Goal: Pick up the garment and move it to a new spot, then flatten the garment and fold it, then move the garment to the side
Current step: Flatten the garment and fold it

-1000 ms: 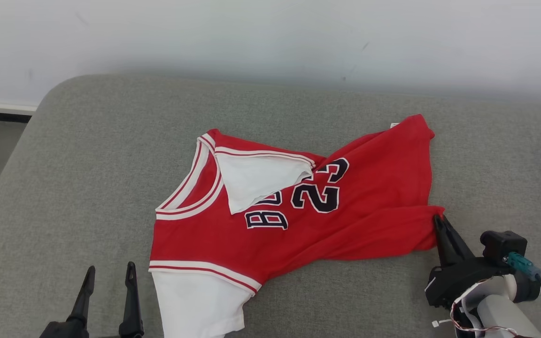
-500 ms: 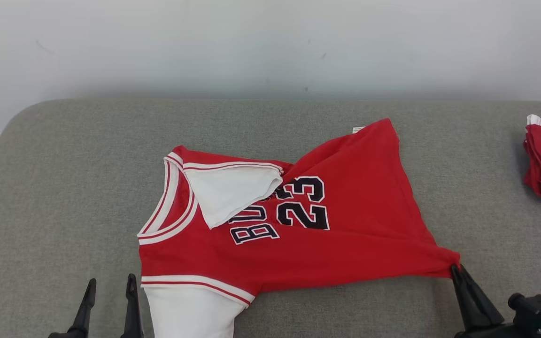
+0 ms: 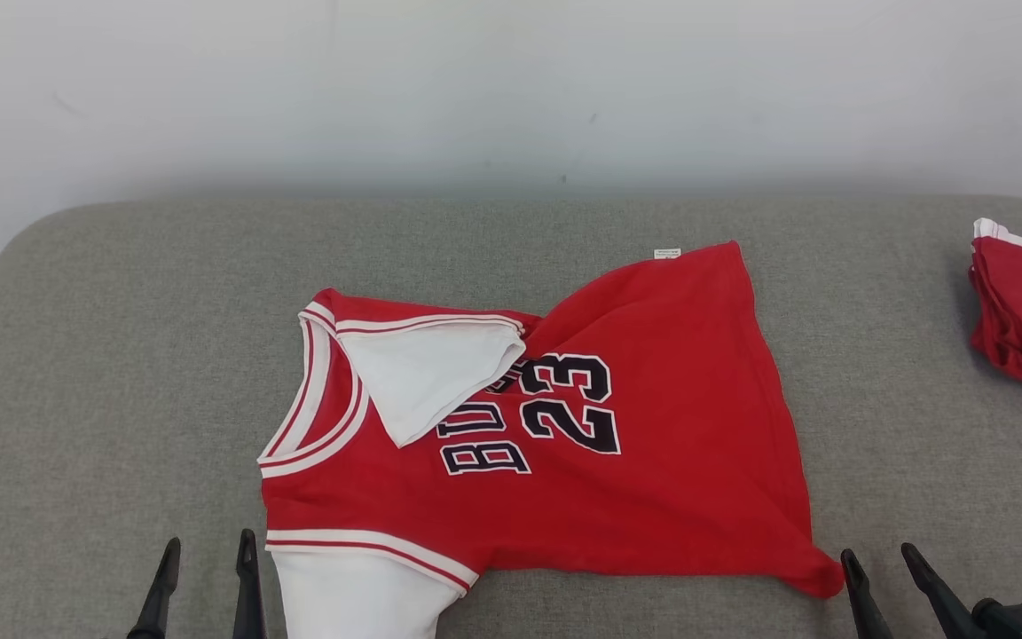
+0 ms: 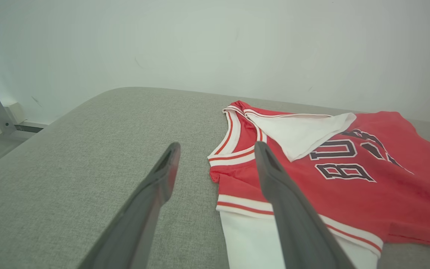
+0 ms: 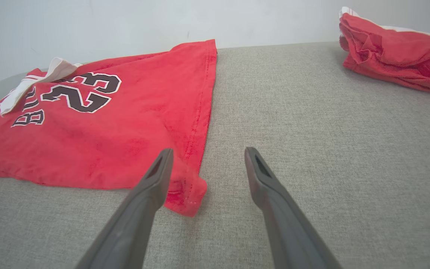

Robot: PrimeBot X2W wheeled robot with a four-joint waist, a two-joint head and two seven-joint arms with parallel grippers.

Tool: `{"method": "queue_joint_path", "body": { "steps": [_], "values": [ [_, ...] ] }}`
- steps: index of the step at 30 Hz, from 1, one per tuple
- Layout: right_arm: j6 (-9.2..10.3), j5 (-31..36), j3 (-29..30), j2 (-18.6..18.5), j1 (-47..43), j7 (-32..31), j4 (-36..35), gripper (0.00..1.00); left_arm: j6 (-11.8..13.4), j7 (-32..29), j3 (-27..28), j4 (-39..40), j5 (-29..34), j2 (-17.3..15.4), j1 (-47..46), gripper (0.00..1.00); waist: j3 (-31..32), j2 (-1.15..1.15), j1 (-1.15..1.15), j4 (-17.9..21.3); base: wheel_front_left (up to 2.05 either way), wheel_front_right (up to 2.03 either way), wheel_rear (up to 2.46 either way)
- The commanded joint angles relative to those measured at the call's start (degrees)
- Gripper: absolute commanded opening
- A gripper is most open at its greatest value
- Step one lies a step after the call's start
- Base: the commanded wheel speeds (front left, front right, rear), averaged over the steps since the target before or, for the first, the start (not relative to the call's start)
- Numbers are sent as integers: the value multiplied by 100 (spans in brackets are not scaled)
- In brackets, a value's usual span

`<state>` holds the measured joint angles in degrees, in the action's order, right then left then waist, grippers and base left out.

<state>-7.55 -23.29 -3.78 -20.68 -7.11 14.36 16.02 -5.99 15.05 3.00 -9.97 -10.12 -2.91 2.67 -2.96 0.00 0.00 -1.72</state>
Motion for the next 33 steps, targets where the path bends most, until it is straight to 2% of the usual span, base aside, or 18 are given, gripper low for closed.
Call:
{"method": "queue_joint_path", "body": {
  "steps": [1, 14, 21, 26, 33],
  "values": [
    [15, 58, 20, 50, -3, 33, -32, 100, 8, 17, 18, 0, 31, 4, 89, 100, 38, 0, 0, 4, 0, 0, 0],
    [15, 488, 493, 595, -270, 83, -692, 100, 37, 17, 123, 175, 242, 5, 358, 100, 278, 0, 0, -52, 0, 0, 0],
    [15, 613, 569, 743, -410, 84, -896, 100, 66, 17, 172, 240, 274, 4, 477, 100, 308, 0, 0, -47, 0, 0, 0],
    [15, 600, 554, 725, -420, 78, -668, 100, -2, 17, 62, 32, 239, 5, 572, 100, 289, 0, 0, -28, 0, 0, 0],
    [15, 525, 450, 662, -84, 67, 44, 100, -84, 17, -504, -807, 96, -1, 524, 100, 141, 0, 0, 2, 0, 0, 0]
  ]
}}
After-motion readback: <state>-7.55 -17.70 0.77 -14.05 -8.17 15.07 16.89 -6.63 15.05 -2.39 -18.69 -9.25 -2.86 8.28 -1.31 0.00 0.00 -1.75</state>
